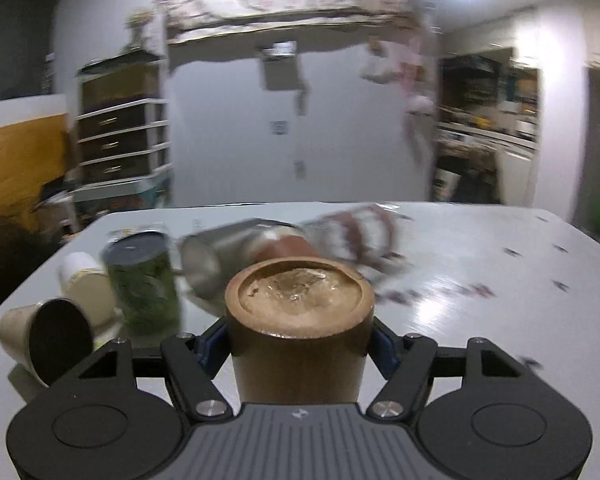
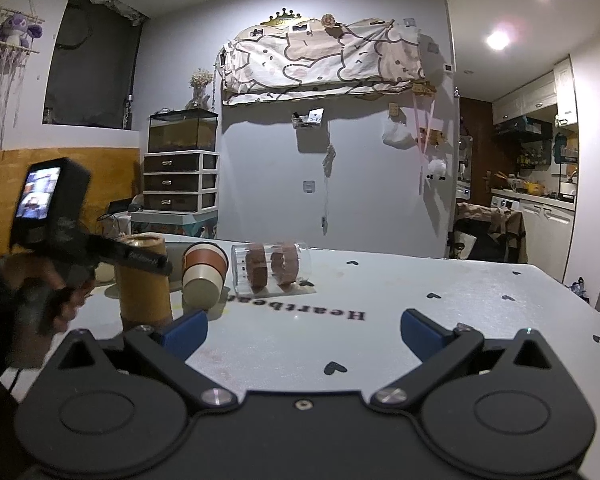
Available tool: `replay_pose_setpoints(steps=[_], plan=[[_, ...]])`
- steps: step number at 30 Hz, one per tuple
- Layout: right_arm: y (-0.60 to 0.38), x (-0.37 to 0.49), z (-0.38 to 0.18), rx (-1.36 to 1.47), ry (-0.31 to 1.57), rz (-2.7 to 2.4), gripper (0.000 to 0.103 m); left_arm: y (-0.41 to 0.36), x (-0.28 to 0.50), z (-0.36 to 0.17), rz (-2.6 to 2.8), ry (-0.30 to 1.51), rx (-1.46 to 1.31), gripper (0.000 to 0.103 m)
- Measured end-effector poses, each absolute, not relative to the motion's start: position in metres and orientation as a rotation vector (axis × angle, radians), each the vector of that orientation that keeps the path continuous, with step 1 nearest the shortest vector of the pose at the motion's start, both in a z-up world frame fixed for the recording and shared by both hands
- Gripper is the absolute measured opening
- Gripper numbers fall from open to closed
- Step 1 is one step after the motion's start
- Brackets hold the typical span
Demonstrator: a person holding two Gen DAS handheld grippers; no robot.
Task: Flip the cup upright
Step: 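Lift the brown cup with the left tool and tilt it onto its side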
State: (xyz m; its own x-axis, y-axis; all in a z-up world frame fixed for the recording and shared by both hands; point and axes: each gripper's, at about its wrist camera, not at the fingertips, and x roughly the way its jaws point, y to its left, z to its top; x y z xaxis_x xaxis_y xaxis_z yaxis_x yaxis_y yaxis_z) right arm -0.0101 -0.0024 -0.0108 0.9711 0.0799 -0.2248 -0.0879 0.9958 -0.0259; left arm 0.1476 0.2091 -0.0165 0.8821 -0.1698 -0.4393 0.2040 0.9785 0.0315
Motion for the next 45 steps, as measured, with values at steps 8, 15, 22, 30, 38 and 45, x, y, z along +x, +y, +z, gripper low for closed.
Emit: replay_pose_setpoints(steps=[8,15,22,30,38,45], plan=[[-0.014,-0.017,-0.013,-0.029,0.235,0.062,0.103,0.157,0.088,-0.025,-0.439,0.438,0.138,0.071],[-0.032,-0.026,-0.028,-0.002,0.288,0.044,0.103,0.131,0.070,-0.026,-0.559,0.450,0.157,0.071],[-0.027,-0.022,-0.048,0.012,0.365,0.140,0.086,0.126,0.083,-0.010,-0.539,0.436,0.129,0.077],[-0.001,-0.010,-0.071,0.066,0.501,0.402,0.016,0.120,0.094,0.002,-0.577,0.507,0.137,0.069],[0.025,0.007,-0.087,0.078,0.579,0.522,0.006,0.122,0.094,0.005,-0.549,0.522,0.149,0.081],[0.024,0.007,-0.087,0.086,0.579,0.515,0.006,0.118,0.098,0.005,-0.580,0.545,0.151,0.069]])
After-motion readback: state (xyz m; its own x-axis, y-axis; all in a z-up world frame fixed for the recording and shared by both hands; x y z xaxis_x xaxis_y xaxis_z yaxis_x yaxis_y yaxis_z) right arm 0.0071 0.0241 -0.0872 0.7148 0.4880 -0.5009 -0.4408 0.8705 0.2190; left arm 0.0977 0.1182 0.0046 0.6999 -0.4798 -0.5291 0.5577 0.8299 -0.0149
